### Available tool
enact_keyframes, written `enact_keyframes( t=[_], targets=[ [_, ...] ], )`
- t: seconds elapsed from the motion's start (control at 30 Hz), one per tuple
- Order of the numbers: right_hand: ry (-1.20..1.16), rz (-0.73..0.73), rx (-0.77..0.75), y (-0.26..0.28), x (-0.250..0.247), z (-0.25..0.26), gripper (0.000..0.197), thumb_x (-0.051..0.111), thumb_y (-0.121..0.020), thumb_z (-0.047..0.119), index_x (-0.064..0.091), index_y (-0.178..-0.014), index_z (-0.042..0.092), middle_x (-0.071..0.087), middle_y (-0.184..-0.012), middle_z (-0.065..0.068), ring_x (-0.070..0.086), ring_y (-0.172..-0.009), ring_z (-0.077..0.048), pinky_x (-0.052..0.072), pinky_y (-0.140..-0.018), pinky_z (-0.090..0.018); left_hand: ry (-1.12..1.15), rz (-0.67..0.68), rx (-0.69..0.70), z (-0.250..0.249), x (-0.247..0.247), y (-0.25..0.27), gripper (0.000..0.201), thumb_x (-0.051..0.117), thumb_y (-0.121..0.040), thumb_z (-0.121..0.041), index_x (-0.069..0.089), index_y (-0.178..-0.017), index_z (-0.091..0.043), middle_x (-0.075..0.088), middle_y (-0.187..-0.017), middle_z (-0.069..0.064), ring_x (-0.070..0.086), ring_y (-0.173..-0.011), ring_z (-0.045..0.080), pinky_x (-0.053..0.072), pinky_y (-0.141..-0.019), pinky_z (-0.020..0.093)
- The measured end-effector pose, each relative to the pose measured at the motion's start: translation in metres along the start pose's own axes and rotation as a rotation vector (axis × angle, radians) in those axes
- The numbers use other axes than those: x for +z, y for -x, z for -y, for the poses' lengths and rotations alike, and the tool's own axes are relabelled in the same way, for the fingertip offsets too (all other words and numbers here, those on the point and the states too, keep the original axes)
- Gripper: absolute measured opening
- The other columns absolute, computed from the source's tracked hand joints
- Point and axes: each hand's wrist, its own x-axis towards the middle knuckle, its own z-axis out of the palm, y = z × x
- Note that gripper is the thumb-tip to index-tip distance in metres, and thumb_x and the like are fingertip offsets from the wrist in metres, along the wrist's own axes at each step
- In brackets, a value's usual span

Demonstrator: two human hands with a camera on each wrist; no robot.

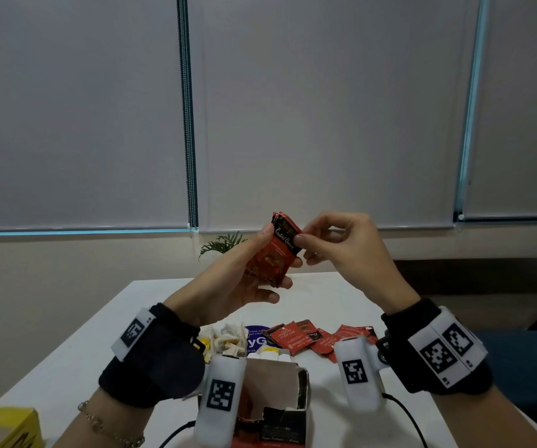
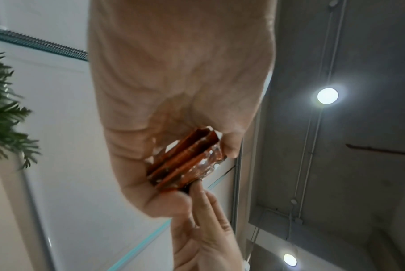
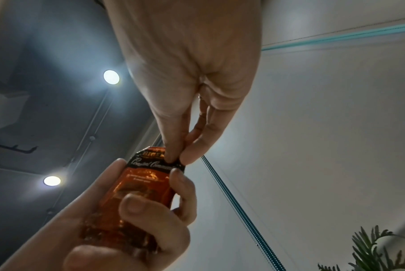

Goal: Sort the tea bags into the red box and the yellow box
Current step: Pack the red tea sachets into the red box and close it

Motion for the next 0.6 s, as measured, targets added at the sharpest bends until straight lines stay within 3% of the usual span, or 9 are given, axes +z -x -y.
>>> enact_keyframes(
  t=[0.07,0.13,0.2,0.3,0.4,0.5,0.6],
  targets=[
    [-0.018,-0.025,0.018,0.0,0.0,0.0,0.013,0.076,-0.082,0.014,0.07,-0.085,0.003,0.07,-0.075,-0.012,0.07,-0.064,-0.022,0.06,-0.063,-0.029,-0.054,-0.039,0.072,0.003,0.001,-0.001,0.059,0.042,-0.087,-0.054,0.055,-0.127,-0.014,0.07,-0.088,-0.001,0.058,-0.076,0.013,0.049,-0.072,0.029],
    [-0.052,-0.081,0.077,-0.001,0.002,0.001,0.02,0.074,-0.085,0.021,0.069,-0.09,0.003,0.068,-0.078,-0.013,0.069,-0.063,-0.02,0.061,-0.063,-0.032,-0.165,-0.104,0.173,0.005,0.001,-0.002,0.044,0.045,-0.086,-0.053,0.059,-0.12,-0.029,0.068,-0.096,-0.004,0.056,-0.079,0.013,0.045,-0.077,0.033],
    [-0.131,-0.106,0.208,-0.002,0.002,0.004,0.033,0.068,-0.089,0.033,0.065,-0.093,0.0,0.065,-0.077,-0.012,0.067,-0.059,-0.019,0.059,-0.06,-0.031,-0.373,-0.168,0.284,0.007,-0.001,-0.003,0.036,0.046,-0.086,-0.053,0.058,-0.115,-0.037,0.065,-0.097,-0.005,0.054,-0.078,0.013,0.043,-0.073,0.029],
    [-0.286,0.025,0.418,-0.002,0.0,0.012,0.048,0.057,-0.092,0.045,0.064,-0.089,-0.003,0.064,-0.07,-0.013,0.063,-0.054,-0.021,0.054,-0.051,-0.026,-0.783,-0.211,0.447,0.011,-0.007,-0.008,0.044,0.048,-0.083,-0.057,0.054,-0.122,-0.037,0.058,-0.108,-0.005,0.056,-0.086,0.007,0.041,-0.077,0.014],
    [-0.278,0.197,0.456,0.001,-0.002,0.014,0.04,0.059,-0.093,0.034,0.066,-0.093,-0.006,0.065,-0.071,-0.012,0.06,-0.056,-0.018,0.05,-0.05,-0.021,-1.096,-0.217,0.529,0.013,-0.011,-0.01,0.059,0.047,-0.08,-0.062,0.048,-0.131,-0.033,0.045,-0.116,-0.01,0.045,-0.097,-0.001,0.037,-0.082,0.002],
    [-0.228,0.245,0.436,0.002,-0.003,0.009,0.028,0.063,-0.092,0.018,0.067,-0.097,-0.01,0.065,-0.072,-0.011,0.058,-0.055,-0.014,0.047,-0.05,-0.018,-1.245,-0.246,0.59,0.011,-0.011,-0.009,0.071,0.045,-0.076,-0.066,0.044,-0.137,-0.029,0.041,-0.121,-0.01,0.039,-0.103,-0.001,0.036,-0.086,0.005],
    [-0.204,0.243,0.428,0.001,-0.004,0.008,0.028,0.064,-0.091,0.014,0.066,-0.1,-0.013,0.065,-0.069,-0.01,0.057,-0.054,-0.012,0.047,-0.051,-0.017,-1.205,-0.245,0.591,0.008,-0.01,-0.007,0.09,0.051,-0.068,-0.07,0.032,-0.145,-0.025,0.042,-0.125,-0.011,0.041,-0.109,-0.001,0.039,-0.094,0.014]
  ],
)
